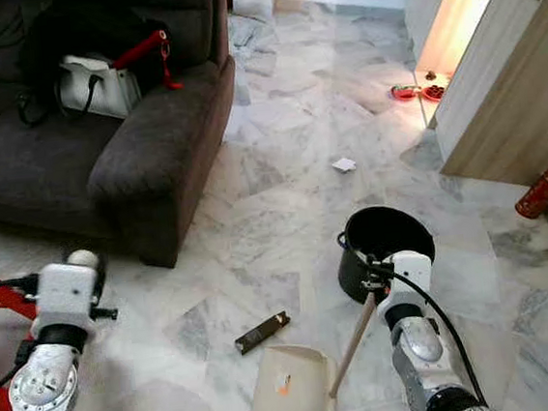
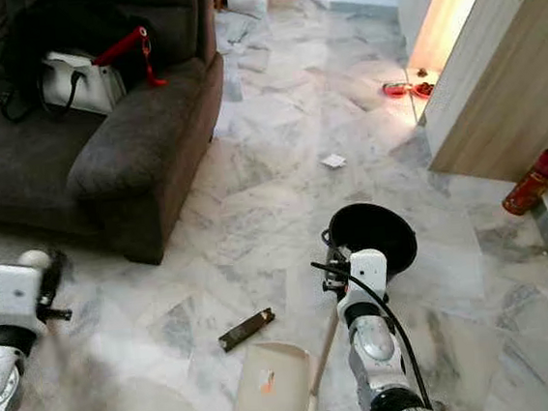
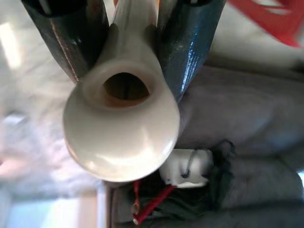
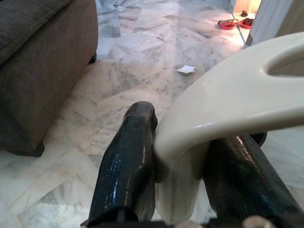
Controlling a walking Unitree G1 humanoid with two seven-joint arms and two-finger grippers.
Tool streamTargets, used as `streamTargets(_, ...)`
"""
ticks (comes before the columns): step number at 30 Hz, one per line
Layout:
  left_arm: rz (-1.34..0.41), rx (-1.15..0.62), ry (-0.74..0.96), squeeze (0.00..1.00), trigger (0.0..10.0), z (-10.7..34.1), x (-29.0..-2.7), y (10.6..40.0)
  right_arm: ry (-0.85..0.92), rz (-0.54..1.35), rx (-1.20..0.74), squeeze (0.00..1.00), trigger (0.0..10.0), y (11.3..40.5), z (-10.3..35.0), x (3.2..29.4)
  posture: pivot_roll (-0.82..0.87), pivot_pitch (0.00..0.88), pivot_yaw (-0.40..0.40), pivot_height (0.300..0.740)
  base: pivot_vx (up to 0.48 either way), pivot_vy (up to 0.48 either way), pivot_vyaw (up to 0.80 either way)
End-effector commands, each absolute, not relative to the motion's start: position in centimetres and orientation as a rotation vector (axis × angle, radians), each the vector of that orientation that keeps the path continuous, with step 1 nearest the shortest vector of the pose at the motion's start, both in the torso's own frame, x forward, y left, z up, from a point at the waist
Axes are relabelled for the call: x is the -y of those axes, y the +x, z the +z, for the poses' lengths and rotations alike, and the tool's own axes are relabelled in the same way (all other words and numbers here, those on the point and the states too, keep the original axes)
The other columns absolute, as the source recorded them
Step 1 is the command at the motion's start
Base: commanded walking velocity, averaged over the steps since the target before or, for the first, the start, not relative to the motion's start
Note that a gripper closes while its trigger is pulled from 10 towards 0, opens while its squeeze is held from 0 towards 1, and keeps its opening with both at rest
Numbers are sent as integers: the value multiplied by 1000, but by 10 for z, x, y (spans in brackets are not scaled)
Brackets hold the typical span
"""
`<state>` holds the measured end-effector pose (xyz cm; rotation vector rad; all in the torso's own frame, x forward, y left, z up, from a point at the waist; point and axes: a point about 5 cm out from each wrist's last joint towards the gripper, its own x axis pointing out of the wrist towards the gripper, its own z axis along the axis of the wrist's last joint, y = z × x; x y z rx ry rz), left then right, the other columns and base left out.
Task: Sweep floor
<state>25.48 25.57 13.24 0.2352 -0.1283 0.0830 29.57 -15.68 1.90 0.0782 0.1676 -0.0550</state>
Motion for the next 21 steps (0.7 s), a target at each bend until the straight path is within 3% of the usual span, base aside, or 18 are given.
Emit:
streamTargets(1,86,196,190,0,10000,149,-255,256,73,-70,-184,0,10000,293,16,162,142,93,-140,740,0,0,0)
streamTargets(12,23,239,274,0,10000,169,-252,262,78,-68,-184,0,10000,293,16,161,142,91,-139,740,0,0,0)
streamTargets(21,88,279,288,0,10000,167,-251,259,77,-72,-177,0,10000,293,16,162,138,88,-138,740,0,0,0)
